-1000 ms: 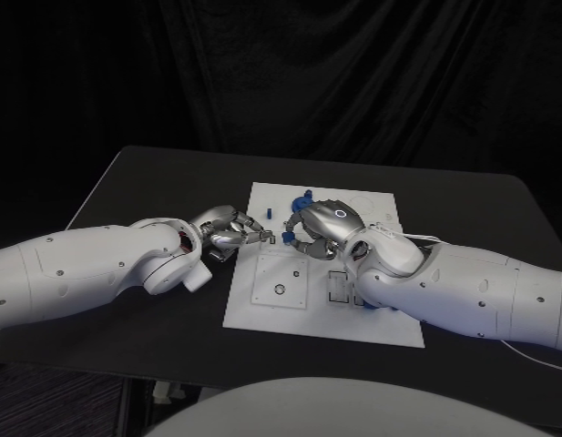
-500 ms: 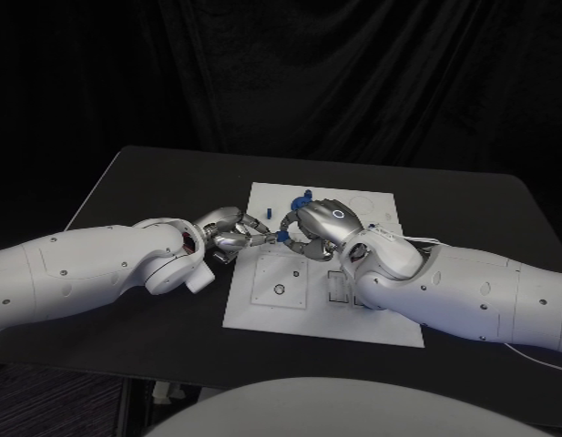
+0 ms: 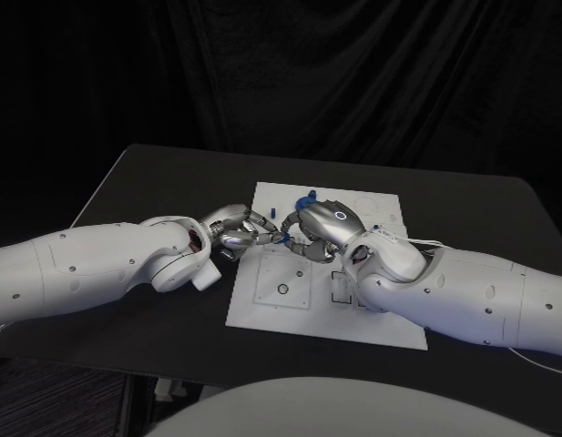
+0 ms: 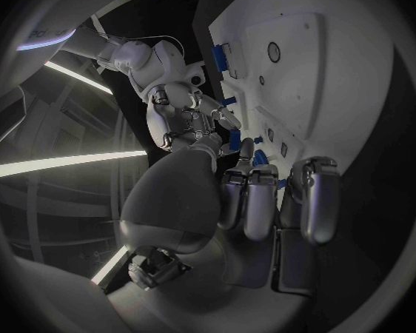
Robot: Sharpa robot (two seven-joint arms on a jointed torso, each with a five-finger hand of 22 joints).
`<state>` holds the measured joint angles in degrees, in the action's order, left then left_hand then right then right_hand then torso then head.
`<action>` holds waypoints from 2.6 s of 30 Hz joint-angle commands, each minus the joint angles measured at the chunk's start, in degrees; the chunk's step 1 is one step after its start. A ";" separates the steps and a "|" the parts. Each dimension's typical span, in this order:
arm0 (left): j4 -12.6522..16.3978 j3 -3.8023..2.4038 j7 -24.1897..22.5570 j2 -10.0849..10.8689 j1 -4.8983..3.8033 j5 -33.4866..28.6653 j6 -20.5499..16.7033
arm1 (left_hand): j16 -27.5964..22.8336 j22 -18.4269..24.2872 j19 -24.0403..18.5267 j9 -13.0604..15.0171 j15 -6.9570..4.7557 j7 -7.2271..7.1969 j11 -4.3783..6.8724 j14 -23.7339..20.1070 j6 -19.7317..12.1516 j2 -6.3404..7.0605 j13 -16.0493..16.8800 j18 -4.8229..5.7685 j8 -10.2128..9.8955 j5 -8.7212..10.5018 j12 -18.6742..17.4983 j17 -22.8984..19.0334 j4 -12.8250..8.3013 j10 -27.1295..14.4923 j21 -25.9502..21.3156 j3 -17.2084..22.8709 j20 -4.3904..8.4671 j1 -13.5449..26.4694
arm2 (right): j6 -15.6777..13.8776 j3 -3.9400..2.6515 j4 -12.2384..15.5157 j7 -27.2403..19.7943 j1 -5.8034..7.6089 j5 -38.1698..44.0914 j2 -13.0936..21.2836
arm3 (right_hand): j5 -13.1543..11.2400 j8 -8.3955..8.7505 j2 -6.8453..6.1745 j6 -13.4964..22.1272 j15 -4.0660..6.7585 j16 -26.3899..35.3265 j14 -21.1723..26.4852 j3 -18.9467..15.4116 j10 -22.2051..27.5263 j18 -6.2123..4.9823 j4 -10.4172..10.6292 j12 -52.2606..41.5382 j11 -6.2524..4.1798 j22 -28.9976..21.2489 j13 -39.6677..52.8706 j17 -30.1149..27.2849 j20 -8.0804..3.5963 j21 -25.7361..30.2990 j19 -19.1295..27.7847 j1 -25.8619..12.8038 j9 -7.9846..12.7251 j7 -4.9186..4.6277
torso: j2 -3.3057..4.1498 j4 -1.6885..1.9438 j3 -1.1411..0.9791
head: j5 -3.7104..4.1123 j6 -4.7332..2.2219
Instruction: Assemble the parts on the task board
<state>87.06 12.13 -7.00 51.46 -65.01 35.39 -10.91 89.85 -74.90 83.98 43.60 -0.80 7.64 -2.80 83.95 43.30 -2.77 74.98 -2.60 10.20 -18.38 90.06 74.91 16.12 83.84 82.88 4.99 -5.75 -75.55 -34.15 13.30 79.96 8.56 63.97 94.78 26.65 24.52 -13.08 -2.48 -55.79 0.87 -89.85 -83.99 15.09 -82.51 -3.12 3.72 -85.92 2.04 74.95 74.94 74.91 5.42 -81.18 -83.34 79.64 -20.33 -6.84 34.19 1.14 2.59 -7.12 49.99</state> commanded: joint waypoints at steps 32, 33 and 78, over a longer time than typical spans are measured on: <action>-0.84 -0.04 -3.35 -1.67 0.17 -0.48 0.40 | 0.15 -11.77 1.40 1.16 -2.41 -3.51 3.07 6.05 7.64 2.23 15.02 0.70 11.70 -17.85 -0.06 15.09 -5.44 6.16 0.95 7.78 2.50 -6.16 | 0.33 -0.04 0.54 -0.06 -0.05 -0.80 0.14 | -5.33 1.19 0.08 3.42 -0.28 0.73 -5.07 -0.15 1.12 0.13 0.94 0.48 0.82 11.04 6.78 13.62 0.16 1.99 1.44 -1.24 -6.27 -0.22 | -0.04 0.01 -0.03 | 0.27 0.01; -0.88 -0.04 -3.39 -1.69 0.18 -0.48 0.27 | 0.15 -11.80 1.43 1.31 -2.42 -3.51 3.07 6.05 7.56 2.30 15.02 0.71 11.88 -17.93 -0.06 15.09 -5.54 6.16 0.99 7.93 2.51 -6.15 | 0.49 -0.04 0.55 0.01 -0.05 -0.80 0.16 | -6.01 1.78 -0.02 4.16 -0.45 0.81 -4.98 -0.17 1.25 0.07 1.11 0.53 0.99 10.95 6.69 13.48 0.30 2.24 1.62 -1.41 -6.02 -0.44 | -0.03 0.00 -0.02 | 0.28 0.01; -11.38 -0.06 38.77 -13.68 -14.47 16.73 26.76 | 0.15 -11.31 1.08 2.51 -3.35 -4.45 3.97 6.05 7.39 3.30 15.02 0.38 13.72 -6.21 -0.06 15.09 -5.81 6.16 -0.52 13.34 3.44 -1.35 | -6.39 0.93 21.82 1.09 8.73 -2.80 33.33 | -12.86 6.45 -1.14 8.18 -0.14 3.59 -2.41 -1.89 5.68 -0.73 6.74 3.60 0.52 9.92 2.22 9.38 0.28 6.17 3.50 -1.42 0.91 -0.88 | -1.84 -2.98 -1.93 | 3.62 0.01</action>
<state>76.35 12.12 24.22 38.52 -79.24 49.78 8.49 89.85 -74.90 83.98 39.02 -3.80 4.95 0.91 83.84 49.29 0.57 74.94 -2.61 18.54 -24.95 90.24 74.90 10.35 84.04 82.61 17.91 -2.63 -77.46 -39.05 14.24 101.70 8.56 72.59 93.21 59.58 11.72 -6.38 -3.61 -47.20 0.50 -86.66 -83.93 13.22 -77.54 -3.12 10.06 -82.74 2.45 74.91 74.90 74.90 5.62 -75.42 -79.86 77.68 -19.48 -7.70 32.62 -1.41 1.04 -3.55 49.99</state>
